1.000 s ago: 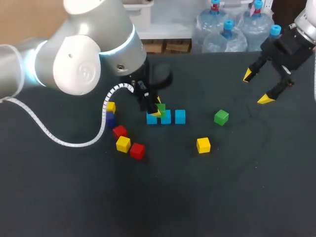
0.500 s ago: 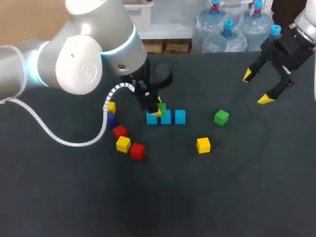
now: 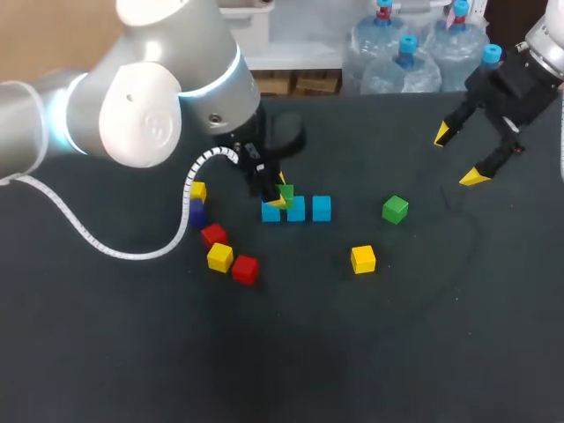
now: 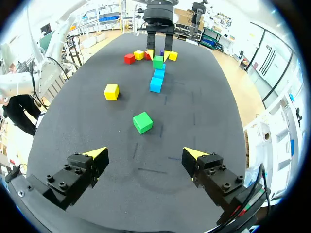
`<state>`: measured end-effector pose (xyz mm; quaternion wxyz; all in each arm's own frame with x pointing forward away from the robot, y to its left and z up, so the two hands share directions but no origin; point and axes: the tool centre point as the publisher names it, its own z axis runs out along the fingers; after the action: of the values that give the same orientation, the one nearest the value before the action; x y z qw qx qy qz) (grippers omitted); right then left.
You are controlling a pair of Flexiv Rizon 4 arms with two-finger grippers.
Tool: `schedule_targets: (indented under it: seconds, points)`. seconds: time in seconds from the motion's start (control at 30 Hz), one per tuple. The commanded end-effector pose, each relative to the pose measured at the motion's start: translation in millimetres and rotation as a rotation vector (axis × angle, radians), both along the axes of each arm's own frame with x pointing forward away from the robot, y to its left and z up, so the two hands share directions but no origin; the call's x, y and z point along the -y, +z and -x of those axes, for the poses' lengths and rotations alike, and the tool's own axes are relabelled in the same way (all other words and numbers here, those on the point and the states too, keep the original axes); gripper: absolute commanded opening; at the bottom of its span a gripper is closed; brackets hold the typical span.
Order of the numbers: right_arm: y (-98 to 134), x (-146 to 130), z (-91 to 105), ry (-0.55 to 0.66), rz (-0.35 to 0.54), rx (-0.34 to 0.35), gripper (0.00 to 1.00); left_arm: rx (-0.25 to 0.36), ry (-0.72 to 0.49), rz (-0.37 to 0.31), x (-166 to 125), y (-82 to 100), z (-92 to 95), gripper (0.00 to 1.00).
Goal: Place the blue cubes, place green cubes on the blue cubes, place the yellow cubes on the green cubes, then place the red cubes on the yellow cubes, and place purple cube on the red cubes.
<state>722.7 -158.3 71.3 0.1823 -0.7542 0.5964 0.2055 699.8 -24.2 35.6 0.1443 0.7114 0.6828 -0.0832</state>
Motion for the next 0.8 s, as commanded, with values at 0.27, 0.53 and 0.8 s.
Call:
schedule_targets:
  seconds: [0.27,0.53,0.8]
  points:
    - [-0.3,-0.1,-0.2,0.001,-0.001,0.000,1.00,-0.008,-0.004,0.003,2.2,-2.2,-5.0,0.00]
    - [-0.3,-0.1,-0.2,0.001,-0.001,0.000,1.00,-0.009,0.000,0.003,1.4,-2.9,-6.8,0.00]
    - [-0.3,-0.1,-0.2,0.001,-0.001,0.000,1.00,-0.012,0.002,0.002,1.5,-3.6,-7.6,0.00]
